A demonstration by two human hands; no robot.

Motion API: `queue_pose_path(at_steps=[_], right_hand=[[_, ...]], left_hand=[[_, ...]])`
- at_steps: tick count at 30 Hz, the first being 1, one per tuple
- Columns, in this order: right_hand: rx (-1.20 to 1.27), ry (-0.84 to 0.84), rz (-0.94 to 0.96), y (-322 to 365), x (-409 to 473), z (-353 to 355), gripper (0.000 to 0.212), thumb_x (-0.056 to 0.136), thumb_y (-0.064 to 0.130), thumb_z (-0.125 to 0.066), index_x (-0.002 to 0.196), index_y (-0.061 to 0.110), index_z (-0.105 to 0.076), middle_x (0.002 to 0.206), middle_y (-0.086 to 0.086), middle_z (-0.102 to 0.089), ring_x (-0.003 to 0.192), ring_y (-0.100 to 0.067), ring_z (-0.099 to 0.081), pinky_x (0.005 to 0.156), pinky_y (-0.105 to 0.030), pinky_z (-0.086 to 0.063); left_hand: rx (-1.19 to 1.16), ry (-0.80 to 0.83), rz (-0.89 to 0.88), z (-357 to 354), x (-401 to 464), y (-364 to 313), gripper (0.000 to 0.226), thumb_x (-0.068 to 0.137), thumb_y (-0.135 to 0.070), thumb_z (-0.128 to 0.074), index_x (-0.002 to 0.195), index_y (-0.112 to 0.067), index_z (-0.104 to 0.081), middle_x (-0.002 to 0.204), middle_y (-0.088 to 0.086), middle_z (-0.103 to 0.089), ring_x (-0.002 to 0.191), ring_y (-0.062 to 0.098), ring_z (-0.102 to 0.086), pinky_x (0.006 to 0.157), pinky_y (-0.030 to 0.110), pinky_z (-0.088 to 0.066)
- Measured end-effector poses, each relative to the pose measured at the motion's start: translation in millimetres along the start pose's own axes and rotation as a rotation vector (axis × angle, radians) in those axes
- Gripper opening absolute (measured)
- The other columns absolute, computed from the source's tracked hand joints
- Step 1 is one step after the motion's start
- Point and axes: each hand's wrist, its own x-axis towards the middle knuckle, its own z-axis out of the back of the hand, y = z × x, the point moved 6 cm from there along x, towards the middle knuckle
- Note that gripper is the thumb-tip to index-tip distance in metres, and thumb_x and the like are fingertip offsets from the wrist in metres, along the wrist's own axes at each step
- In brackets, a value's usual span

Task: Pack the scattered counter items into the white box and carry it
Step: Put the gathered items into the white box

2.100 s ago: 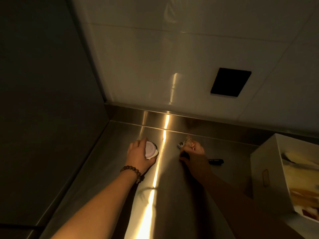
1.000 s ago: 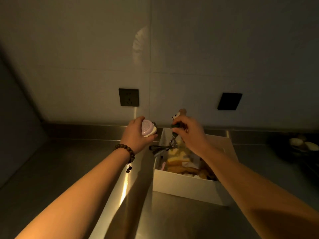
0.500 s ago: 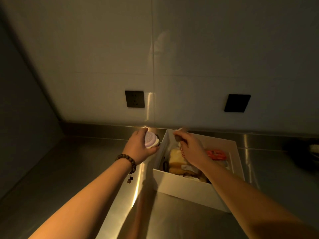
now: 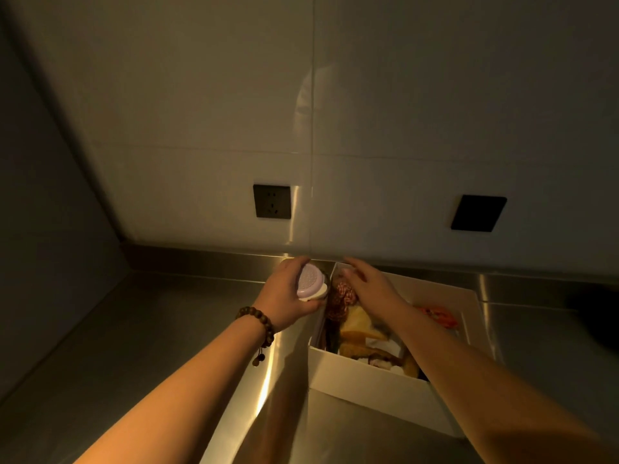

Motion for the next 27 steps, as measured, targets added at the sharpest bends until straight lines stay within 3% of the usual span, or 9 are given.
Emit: queue_pose_path(at_steps=[2, 5, 9, 13, 16, 20, 23, 27], right_hand=[[0.243, 0.129, -0.087, 8.2, -9.3, -7.4, 0.034, 0.096, 0.042, -0.049, 0.127, 0.031, -0.055, 0.132, -0.006, -0.056, 0.115, -0.022, -0.057, 0.091, -0.036, -0.052], [0.586, 0.269, -0.159, 9.9, -20.2, -4.8, 0.037, 0.094, 0.034, -0.053, 0.129, 0.024, -0.054, 0.126, -0.008, -0.06, 0.113, -0.026, -0.061, 0.084, -0.043, -0.057], [0.693, 0.195, -0.157, -3.2, -27.4, 24.3, 0.03, 0.095, 0.027, -0.051, 0.124, 0.022, -0.059, 0.121, -0.008, -0.065, 0.107, -0.023, -0.065, 0.075, -0.038, -0.057], [0.704, 0.037, -0.174, -27.8, -35.6, 58.9, 0.023, 0.096, 0.014, -0.051, 0.117, 0.02, -0.059, 0.121, -0.013, -0.061, 0.106, -0.029, -0.064, 0.076, -0.042, -0.059], [0.593, -0.11, -0.236, -46.5, -47.1, 89.2, 0.02, 0.092, 0.009, -0.056, 0.112, 0.013, -0.055, 0.12, -0.018, -0.059, 0.099, -0.028, -0.065, 0.07, -0.041, -0.06], [0.122, -0.139, -0.223, -61.5, -65.4, 121.0, 0.025, 0.088, 0.017, -0.063, 0.112, 0.022, -0.058, 0.106, -0.002, -0.065, 0.087, -0.01, -0.064, 0.054, -0.018, -0.054], [0.034, -0.137, -0.186, -68.8, -73.3, 130.7, 0.021, 0.086, 0.016, -0.066, 0.096, 0.034, -0.059, 0.1, 0.004, -0.065, 0.088, -0.004, -0.062, 0.063, -0.019, -0.054], [0.005, -0.149, -0.206, -79.1, -78.7, 137.0, 0.021, 0.084, 0.016, -0.068, 0.095, 0.032, -0.06, 0.1, 0.004, -0.066, 0.095, -0.011, -0.063, 0.08, -0.03, -0.055]], left_hand=[[-0.064, 0.039, -0.059, -8.7, 6.0, -16.3, 0.075, 0.066, -0.034, -0.082, 0.13, -0.023, -0.044, 0.123, -0.003, -0.051, 0.111, 0.014, -0.048, 0.089, 0.022, -0.038], [-0.141, 0.071, -0.11, -23.0, 12.6, -37.8, 0.071, 0.065, -0.031, -0.083, 0.125, -0.025, -0.046, 0.117, -0.008, -0.051, 0.109, 0.013, -0.05, 0.088, 0.02, -0.038], [-0.189, 0.133, -0.137, -43.7, 20.0, -57.8, 0.074, 0.063, -0.036, -0.084, 0.126, -0.023, -0.046, 0.121, -0.001, -0.052, 0.108, 0.012, -0.048, 0.091, 0.023, -0.039], [-0.235, 0.109, -0.102, -60.8, 27.6, -66.0, 0.072, 0.063, -0.036, -0.084, 0.123, -0.02, -0.048, 0.117, -0.001, -0.053, 0.103, 0.01, -0.05, 0.082, 0.017, -0.04], [-0.156, 0.184, -0.088, -76.1, 28.0, -59.4, 0.079, 0.063, -0.039, -0.083, 0.129, -0.021, -0.042, 0.124, 0.0, -0.048, 0.109, 0.013, -0.046, 0.088, 0.023, -0.041], [0.027, 0.481, -0.124, -109.3, 18.4, -45.5, 0.088, 0.063, -0.041, -0.082, 0.135, -0.026, -0.035, 0.134, -0.004, -0.043, 0.121, 0.015, -0.042, 0.098, 0.03, -0.04], [0.21, 0.637, -0.219, -132.0, 11.0, -39.9, 0.087, 0.063, -0.041, -0.082, 0.135, -0.027, -0.035, 0.136, -0.006, -0.043, 0.123, 0.014, -0.04, 0.105, 0.034, -0.037], [0.36, 0.689, -0.346, -147.4, 7.5, -36.5, 0.087, 0.063, -0.056, -0.074, 0.135, -0.03, -0.033, 0.141, -0.005, -0.037, 0.128, 0.017, -0.032, 0.108, 0.041, -0.029]])
